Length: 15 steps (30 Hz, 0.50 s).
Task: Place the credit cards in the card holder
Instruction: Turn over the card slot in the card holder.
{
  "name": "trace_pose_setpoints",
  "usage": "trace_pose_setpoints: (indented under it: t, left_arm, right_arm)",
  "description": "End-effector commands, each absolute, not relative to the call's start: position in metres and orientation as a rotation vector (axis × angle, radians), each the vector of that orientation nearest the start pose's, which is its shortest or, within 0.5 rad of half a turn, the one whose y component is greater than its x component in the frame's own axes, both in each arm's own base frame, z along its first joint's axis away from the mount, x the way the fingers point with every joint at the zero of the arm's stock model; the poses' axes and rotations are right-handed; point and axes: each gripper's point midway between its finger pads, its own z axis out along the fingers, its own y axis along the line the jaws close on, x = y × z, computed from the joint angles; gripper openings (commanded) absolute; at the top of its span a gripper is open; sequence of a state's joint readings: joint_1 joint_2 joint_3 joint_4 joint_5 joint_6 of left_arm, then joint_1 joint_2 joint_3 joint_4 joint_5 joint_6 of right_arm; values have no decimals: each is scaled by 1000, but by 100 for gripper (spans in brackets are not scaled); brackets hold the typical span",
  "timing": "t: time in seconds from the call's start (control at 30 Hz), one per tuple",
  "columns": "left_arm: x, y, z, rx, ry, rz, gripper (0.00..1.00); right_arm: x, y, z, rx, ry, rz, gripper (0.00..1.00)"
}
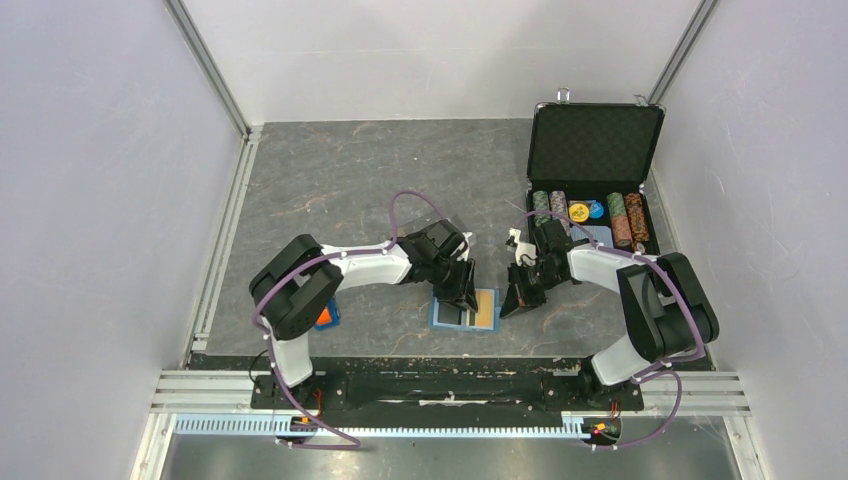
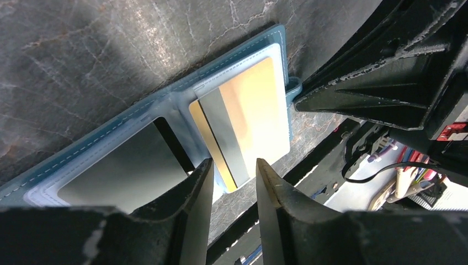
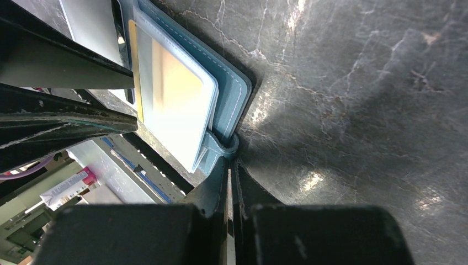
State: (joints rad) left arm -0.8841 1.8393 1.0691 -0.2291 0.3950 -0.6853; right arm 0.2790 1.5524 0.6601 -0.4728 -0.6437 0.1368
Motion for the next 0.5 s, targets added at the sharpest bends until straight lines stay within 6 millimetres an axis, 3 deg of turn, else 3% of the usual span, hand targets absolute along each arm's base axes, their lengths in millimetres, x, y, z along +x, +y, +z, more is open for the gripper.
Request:
trace_pose_setpoints:
  t: [0.0,0.2,0.33,0.47]
  left_arm:
    - [185,-382,53,465,2766,-1060,40]
    - [196,-342,65,463,2751,-763,57]
    - [202,-323,77,435,2713,-674,59]
    - [199,-311,76,400,2721,-680,59]
  right_arm:
    - [187,155,2,-353,2878,888,0]
    - [197,148,9,-329,2872,789,0]
    - [211,136,21,-326,2842,655,0]
    - [223,131,35,-370,2796,585,2]
